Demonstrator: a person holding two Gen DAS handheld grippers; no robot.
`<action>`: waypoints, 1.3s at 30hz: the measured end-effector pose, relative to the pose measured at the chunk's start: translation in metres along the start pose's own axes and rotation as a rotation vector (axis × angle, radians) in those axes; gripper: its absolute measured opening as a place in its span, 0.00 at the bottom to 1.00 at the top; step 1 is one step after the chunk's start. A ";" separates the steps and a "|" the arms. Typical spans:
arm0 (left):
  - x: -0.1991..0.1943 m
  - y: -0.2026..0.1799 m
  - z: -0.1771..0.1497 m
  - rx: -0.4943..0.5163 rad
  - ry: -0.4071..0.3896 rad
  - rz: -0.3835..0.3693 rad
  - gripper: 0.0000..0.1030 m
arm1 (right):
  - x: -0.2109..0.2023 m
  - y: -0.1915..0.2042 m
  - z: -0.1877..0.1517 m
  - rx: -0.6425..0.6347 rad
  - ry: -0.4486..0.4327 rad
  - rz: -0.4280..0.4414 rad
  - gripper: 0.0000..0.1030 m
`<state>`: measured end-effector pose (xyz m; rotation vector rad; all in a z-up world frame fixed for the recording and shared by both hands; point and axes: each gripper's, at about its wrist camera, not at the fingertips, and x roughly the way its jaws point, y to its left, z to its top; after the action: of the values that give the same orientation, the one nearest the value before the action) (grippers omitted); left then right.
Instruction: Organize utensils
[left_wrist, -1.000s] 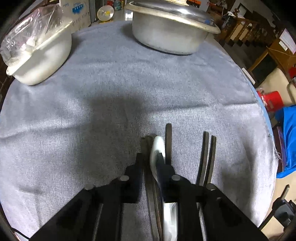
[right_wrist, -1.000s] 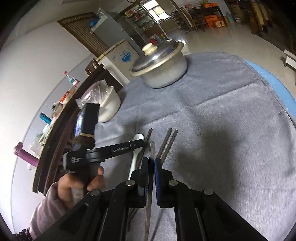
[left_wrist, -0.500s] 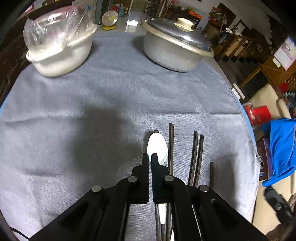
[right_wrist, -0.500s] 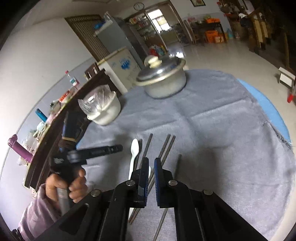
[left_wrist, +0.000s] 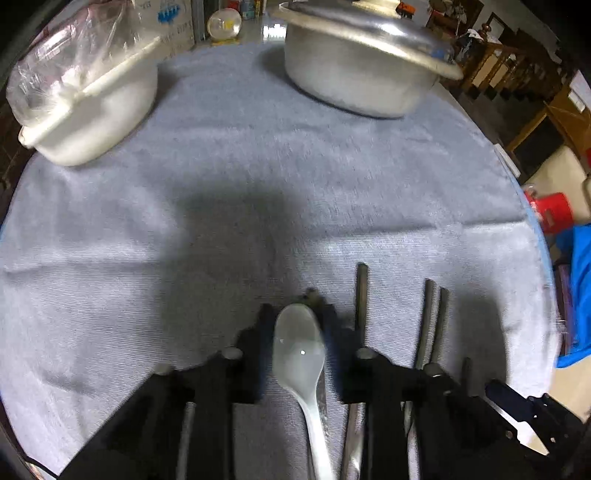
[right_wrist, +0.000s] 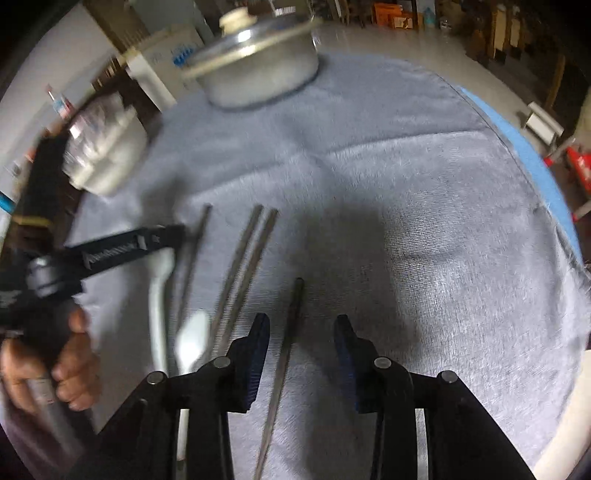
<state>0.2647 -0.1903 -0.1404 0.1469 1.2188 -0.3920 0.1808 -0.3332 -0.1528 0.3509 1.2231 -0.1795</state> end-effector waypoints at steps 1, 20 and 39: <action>-0.001 0.000 0.000 0.012 0.002 -0.004 0.19 | 0.004 0.002 0.001 -0.003 0.020 -0.024 0.29; -0.125 0.067 -0.067 -0.098 -0.265 -0.126 0.08 | -0.099 -0.012 -0.064 -0.008 -0.304 0.147 0.06; -0.258 0.039 -0.193 -0.203 -0.693 -0.035 0.08 | -0.267 0.020 -0.175 -0.013 -0.882 0.122 0.06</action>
<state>0.0347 -0.0374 0.0300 -0.1775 0.5697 -0.3091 -0.0578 -0.2662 0.0496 0.2840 0.3314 -0.1912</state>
